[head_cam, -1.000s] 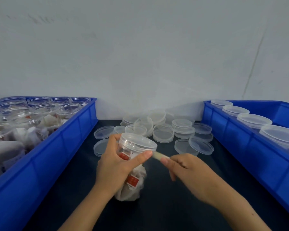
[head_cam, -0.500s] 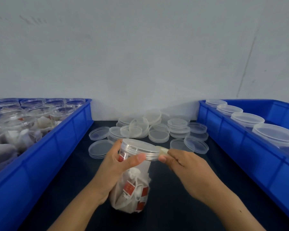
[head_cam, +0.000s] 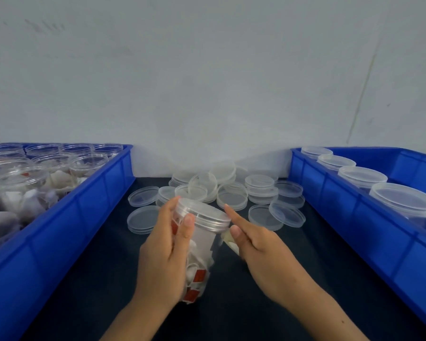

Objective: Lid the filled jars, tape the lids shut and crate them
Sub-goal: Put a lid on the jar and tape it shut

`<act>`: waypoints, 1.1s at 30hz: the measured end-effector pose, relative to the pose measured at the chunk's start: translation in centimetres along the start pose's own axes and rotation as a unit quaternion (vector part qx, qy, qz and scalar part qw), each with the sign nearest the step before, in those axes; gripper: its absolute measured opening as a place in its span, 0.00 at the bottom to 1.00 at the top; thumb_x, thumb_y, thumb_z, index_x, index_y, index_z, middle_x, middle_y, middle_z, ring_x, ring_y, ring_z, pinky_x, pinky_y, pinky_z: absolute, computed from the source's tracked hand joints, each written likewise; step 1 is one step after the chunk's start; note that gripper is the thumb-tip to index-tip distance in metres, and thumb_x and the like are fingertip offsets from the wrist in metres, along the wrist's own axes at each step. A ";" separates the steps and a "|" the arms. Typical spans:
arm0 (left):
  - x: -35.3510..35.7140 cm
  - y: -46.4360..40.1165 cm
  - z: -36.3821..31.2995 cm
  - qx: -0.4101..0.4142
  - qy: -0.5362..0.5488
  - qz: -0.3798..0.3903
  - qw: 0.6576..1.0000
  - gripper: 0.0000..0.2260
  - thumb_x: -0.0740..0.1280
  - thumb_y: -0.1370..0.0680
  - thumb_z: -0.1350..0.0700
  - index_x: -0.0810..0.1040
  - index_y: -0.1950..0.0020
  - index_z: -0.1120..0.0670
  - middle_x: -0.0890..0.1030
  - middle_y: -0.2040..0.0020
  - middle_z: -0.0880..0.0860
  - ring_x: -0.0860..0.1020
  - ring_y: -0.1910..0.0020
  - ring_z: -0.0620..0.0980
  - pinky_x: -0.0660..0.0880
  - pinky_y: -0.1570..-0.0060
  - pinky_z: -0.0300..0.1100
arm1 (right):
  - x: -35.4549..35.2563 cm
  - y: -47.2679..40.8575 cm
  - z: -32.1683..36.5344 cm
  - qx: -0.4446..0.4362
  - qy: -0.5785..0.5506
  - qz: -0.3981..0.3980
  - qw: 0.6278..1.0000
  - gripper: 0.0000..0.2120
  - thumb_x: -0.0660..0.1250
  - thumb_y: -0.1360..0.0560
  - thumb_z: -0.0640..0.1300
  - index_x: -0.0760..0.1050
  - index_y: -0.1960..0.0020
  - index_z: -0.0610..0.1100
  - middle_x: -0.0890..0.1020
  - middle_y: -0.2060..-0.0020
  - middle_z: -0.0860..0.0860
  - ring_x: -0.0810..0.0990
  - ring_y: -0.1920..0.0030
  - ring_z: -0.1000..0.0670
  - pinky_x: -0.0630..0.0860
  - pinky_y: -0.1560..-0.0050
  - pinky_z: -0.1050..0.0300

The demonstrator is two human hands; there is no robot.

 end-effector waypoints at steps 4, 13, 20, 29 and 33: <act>0.2 0.3 -0.6 0.003 -0.081 0.012 0.997 0.35 0.53 0.39 0.18 0.59 0.36 0.31 0.75 0.46 0.32 0.75 0.49 0.31 0.72 0.51 0.36 | 0.0 0.4 0.6 -0.012 0.042 -0.020 0.999 0.22 0.46 0.18 0.58 0.50 0.25 0.67 0.82 0.59 0.53 0.80 0.54 0.54 0.75 0.51 0.59; -0.6 -0.5 0.3 -0.034 -0.051 -0.027 0.998 0.30 0.68 0.45 0.23 0.68 0.49 0.33 0.78 0.55 0.33 0.77 0.54 0.32 0.71 0.59 0.32 | -1.0 0.9 2.0 -0.056 0.118 -0.015 0.991 0.29 0.40 0.23 0.63 0.52 0.24 0.61 0.82 0.58 0.52 0.80 0.55 0.54 0.76 0.50 0.58; -0.6 -1.0 1.0 -0.066 0.004 -0.017 0.998 0.34 0.72 0.50 0.27 0.70 0.49 0.36 0.76 0.53 0.26 0.75 0.53 0.27 0.73 0.56 0.36 | -1.7 0.8 1.7 -0.073 0.172 -0.007 0.982 0.24 0.43 0.19 0.59 0.53 0.24 0.59 0.76 0.57 0.58 0.73 0.55 0.58 0.66 0.55 0.66; -0.3 -1.5 0.9 -0.101 0.103 0.090 0.985 0.35 0.78 0.50 0.40 0.75 0.45 0.43 0.82 0.53 0.36 0.81 0.55 0.35 0.76 0.64 0.31 | -2.1 0.5 0.6 -0.049 0.150 0.019 0.987 0.23 0.46 0.19 0.58 0.52 0.24 0.62 0.79 0.52 0.53 0.77 0.51 0.53 0.72 0.48 0.55; -0.3 -1.5 1.1 -0.123 0.139 0.137 0.973 0.38 0.82 0.49 0.42 0.76 0.42 0.47 0.84 0.50 0.43 0.83 0.51 0.42 0.77 0.54 0.42 | -1.8 0.5 0.9 -0.066 0.152 0.022 0.986 0.23 0.46 0.19 0.59 0.51 0.25 0.64 0.78 0.44 0.57 0.76 0.46 0.54 0.71 0.47 0.57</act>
Point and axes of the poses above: each hand's wrist, its own y-axis away from the middle knuckle, its own x-axis out of the palm, z = x × y, the point moved 5 cm from there along -y, towards the middle knuckle
